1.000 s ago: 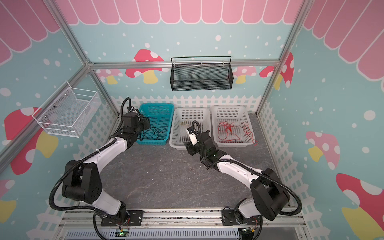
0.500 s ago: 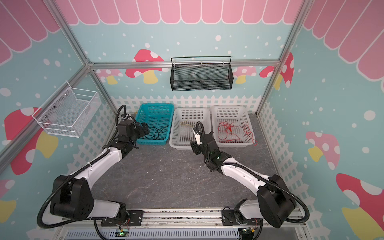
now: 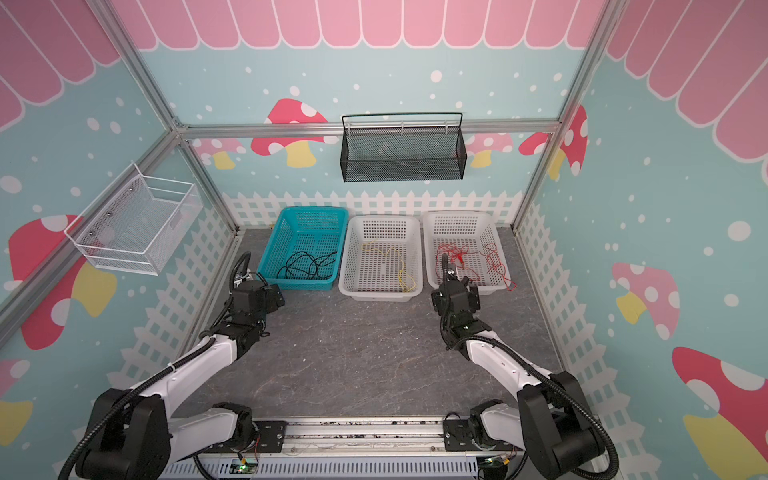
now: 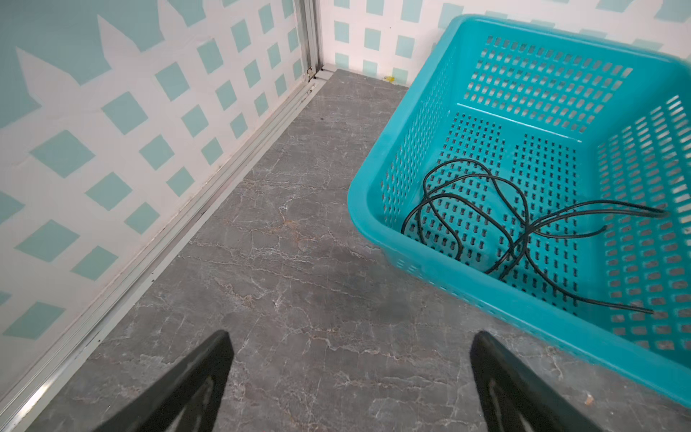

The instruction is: Untangle the cables

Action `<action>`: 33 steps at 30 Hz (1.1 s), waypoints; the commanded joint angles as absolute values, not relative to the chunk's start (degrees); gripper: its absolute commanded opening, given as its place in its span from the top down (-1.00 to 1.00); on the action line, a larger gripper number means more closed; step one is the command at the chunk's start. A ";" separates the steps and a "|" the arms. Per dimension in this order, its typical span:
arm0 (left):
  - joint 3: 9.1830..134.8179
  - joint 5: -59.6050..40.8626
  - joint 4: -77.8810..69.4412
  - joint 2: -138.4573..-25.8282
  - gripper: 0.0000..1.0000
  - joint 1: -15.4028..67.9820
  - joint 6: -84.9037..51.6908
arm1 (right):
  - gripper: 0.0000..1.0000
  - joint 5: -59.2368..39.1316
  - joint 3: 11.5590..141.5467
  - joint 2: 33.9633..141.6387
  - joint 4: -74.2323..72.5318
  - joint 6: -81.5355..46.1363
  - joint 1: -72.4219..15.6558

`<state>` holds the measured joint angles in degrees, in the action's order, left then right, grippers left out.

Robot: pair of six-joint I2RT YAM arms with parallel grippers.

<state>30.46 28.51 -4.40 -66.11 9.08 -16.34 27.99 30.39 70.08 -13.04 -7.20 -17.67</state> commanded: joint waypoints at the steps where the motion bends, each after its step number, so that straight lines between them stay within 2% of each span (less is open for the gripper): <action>1: 25.56 29.01 -16.40 -63.36 -0.99 9.14 -10.40 | -0.98 26.61 26.24 70.85 -24.48 -5.69 -13.47; 5: 19.63 28.55 -30.18 -64.81 -0.99 8.90 -4.23 | -0.96 22.99 22.74 74.86 -37.67 -2.94 -9.48; 9: 17.77 26.19 -41.13 -69.78 -0.99 8.61 -1.79 | -0.95 24.47 21.17 82.53 -50.02 -0.69 -8.14; 10: 17.62 25.81 -43.36 -71.30 -0.99 8.61 -1.27 | -0.96 24.74 22.25 83.03 -48.75 -1.19 -8.09; 15: 17.13 23.87 -55.94 -81.33 -1.00 8.26 0.10 | -0.96 20.69 16.83 86.05 -66.19 1.48 -5.93; 20: 16.08 23.16 -67.35 -90.07 -0.99 8.31 1.41 | -0.96 15.41 12.41 84.02 -71.73 1.62 -4.86; 22: 16.04 23.04 -64.69 -88.46 -1.00 8.26 0.26 | -0.96 11.40 10.58 84.91 -75.52 2.35 -4.00; 25: 15.39 23.74 -68.37 -89.94 -0.99 8.26 0.91 | -0.96 10.08 10.76 87.46 -77.42 1.77 -3.00; 29: 18.31 26.80 -62.57 -89.58 -0.99 8.27 -0.35 | -0.96 9.48 11.11 87.44 -76.05 0.86 -2.24; 31: 20.69 25.39 -55.55 -88.78 -0.99 7.01 -1.92 | -0.96 8.24 11.65 87.41 -75.02 0.25 -1.39; 33: 21.26 24.54 -54.47 -88.82 -0.99 6.07 -2.61 | -0.96 7.91 11.62 87.19 -74.55 0.09 -1.14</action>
